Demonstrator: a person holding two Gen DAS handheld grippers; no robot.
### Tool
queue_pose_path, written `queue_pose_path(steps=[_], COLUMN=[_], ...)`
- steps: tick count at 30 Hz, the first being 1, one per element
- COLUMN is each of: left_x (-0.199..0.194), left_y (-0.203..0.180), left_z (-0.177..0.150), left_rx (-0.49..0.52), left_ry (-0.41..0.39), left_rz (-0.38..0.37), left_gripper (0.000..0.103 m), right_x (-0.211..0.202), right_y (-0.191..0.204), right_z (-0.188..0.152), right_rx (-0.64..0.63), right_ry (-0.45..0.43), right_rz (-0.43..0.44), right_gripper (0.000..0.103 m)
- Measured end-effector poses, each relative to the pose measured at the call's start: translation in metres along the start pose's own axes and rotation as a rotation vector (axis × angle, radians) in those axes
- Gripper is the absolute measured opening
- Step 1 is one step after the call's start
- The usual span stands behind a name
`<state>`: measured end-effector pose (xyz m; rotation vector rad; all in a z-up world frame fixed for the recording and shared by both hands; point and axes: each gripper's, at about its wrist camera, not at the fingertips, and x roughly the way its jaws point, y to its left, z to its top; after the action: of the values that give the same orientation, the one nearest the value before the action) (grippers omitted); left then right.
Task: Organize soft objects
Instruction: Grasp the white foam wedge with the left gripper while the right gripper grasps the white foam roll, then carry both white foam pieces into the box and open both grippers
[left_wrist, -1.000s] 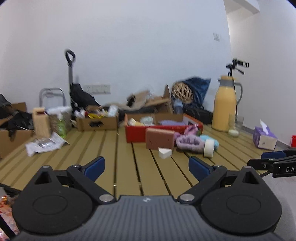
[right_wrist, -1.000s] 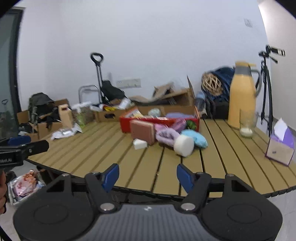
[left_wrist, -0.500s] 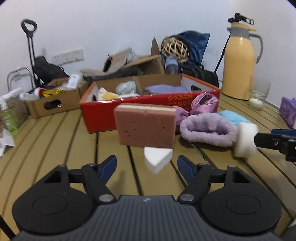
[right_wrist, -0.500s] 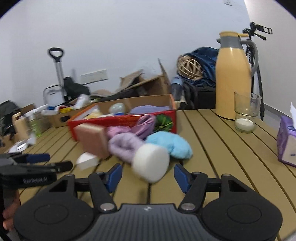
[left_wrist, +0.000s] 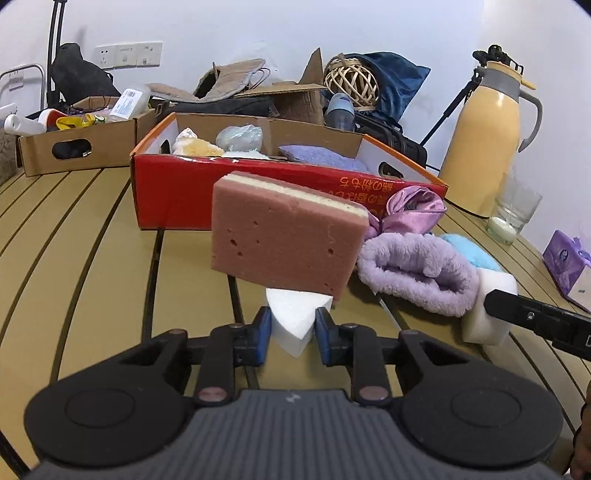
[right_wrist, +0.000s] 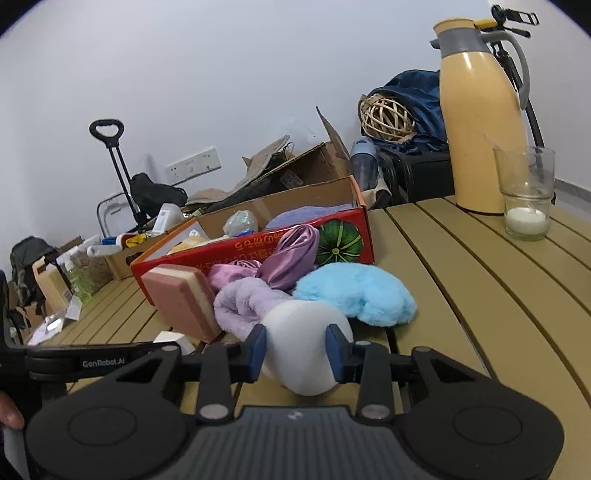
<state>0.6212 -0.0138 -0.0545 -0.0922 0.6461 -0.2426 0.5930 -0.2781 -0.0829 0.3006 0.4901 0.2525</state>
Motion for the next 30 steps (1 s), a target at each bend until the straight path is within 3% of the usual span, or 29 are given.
queue_pose_path(steps=[4,7,10,14,19,24,30], left_x=[-0.001,-0.019,-0.062,-0.147,-0.239,-0.286,-0.310], left_y=[0.001,-0.002,-0.007,-0.020,-0.034,-0.039,-0.040], left_z=[0.001,-0.003,-0.014,-0.036,-0.061,-0.079,-0.088], left_rx=[-0.018,0.000,-0.004,0.004,0.018,0.017,0.020], left_ry=[-0.010,-0.059,-0.085,-0.176,-0.295,-0.347,-0.384], left_rz=[-0.002,0.061,0.055,0.050,0.051,0.070,0.067], left_gripper=[0.024,0.024,0.024,0.024,0.025,0.025,0.025], right_x=[-0.004,-0.015,-0.032,-0.080,-0.161,-0.202,-0.230], right_y=[0.000,0.008,0.015,0.025,0.061,0.094,0.116], right_z=[-0.001,-0.003,-0.007,-0.014,-0.022,-0.026,-0.032], right_rx=[0.010,-0.016,-0.051,-0.032,-0.083,-0.129,-0.164], right_ry=[0.000,-0.014,-0.034,-0.048,-0.099,-0.134,-0.155], right_rz=[0.000,-0.016,-0.036,-0.005,0.118,0.194,0.224], right_gripper=[0.030,0.027,0.027,0.027,0.027,0.027,0.027])
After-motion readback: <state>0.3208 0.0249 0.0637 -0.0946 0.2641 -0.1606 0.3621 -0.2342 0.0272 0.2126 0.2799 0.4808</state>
